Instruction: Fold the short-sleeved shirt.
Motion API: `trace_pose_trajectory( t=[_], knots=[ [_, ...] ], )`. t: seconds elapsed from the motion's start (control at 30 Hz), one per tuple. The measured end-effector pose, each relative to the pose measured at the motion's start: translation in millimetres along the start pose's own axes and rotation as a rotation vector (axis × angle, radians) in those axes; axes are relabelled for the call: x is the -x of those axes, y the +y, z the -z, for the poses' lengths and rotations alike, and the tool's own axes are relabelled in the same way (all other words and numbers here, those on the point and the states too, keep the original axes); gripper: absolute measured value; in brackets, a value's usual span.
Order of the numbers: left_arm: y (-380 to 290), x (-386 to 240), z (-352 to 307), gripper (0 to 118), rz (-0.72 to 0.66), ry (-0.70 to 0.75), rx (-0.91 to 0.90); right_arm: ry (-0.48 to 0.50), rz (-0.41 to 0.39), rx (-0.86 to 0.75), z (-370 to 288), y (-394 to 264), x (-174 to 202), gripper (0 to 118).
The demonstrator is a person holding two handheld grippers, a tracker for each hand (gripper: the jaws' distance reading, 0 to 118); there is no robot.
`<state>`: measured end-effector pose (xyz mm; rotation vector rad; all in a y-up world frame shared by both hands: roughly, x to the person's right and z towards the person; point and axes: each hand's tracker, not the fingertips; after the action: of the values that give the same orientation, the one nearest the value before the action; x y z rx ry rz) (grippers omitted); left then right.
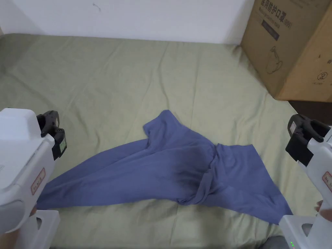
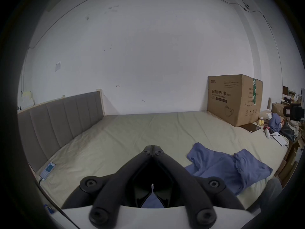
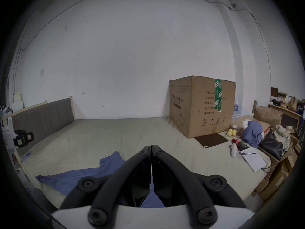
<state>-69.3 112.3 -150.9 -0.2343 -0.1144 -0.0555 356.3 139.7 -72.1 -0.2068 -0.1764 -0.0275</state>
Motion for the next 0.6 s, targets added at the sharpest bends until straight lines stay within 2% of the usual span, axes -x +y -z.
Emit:
trace_pose_trajectory(
  t=[0.03,0.37,0.47,0.5,0.6],
  knots=[
    [0.3,-0.7,0.1,0,-0.005,-0.016,0.019,0.032,0.014,0.019,1.1,0.4,0.7,0],
    [3.2,6.0,0.7,0,-0.042,-0.022,0.044,0.033,0.039,0.051,2.9,-5.2,0.5,0],
    [8.7,17.9,4.4,0,-0.049,-0.004,0.142,0.037,0.042,0.067,4.4,-8.4,1.2,0],
    [10.7,25.6,8.4,1,-0.060,0.005,0.203,0.038,0.046,0.071,4.9,-9.8,1.0,0],
    [8.3,57.8,22.8,19,-0.117,0.031,0.391,0.044,0.052,0.083,7.4,-12.1,2.4,0]
  ],
)
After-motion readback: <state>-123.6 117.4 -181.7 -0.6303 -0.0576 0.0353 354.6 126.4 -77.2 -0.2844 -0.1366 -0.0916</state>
